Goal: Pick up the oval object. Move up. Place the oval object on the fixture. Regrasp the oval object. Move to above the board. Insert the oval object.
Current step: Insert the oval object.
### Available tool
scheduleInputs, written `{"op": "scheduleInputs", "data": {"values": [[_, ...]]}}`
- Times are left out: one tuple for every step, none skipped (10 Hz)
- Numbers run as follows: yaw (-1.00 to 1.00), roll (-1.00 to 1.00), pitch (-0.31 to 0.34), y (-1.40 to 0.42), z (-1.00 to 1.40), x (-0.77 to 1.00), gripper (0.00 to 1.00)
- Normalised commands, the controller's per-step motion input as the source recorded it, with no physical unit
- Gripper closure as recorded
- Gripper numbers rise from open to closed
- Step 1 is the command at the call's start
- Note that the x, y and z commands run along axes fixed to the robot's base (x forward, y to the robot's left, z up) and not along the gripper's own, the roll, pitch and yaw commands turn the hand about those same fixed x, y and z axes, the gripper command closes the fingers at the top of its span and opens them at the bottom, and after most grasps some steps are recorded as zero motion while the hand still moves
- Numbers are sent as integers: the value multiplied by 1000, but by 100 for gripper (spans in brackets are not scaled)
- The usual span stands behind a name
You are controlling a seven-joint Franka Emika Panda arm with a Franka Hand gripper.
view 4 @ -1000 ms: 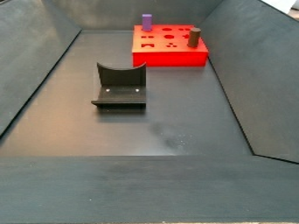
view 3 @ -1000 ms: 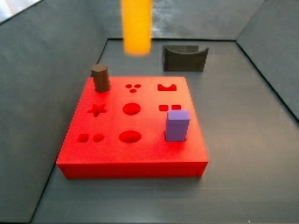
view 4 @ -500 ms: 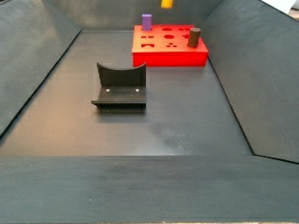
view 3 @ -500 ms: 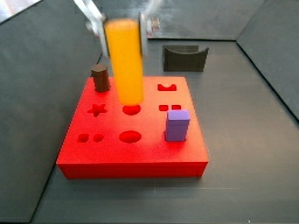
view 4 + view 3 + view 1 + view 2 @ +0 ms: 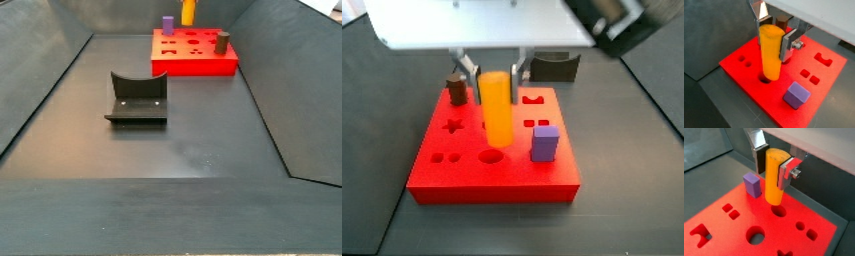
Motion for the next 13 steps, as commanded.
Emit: {"op": "scheduleInputs", "data": {"values": [[-89, 113, 23, 0, -306, 0, 100], [-3, 73, 0, -9, -257, -9, 100], [0, 13, 0, -37, -329, 0, 100], [-20, 0, 0, 0, -363, 0, 100], [-57, 20, 0, 0, -306, -74, 100], [-89, 26, 0, -43, -143, -106, 100], [-89, 53, 0, -123, -34, -74, 100], [-83, 64, 0, -143, -14, -69, 100], [-91, 76, 0, -94, -80, -97, 100], [-86, 81, 20, 0, -171, 0, 100], [-109, 63, 56, 0, -274, 174, 100], [-117, 49, 86, 69, -274, 277, 100], [-154, 30, 76, 114, -251, 169, 100]]}}
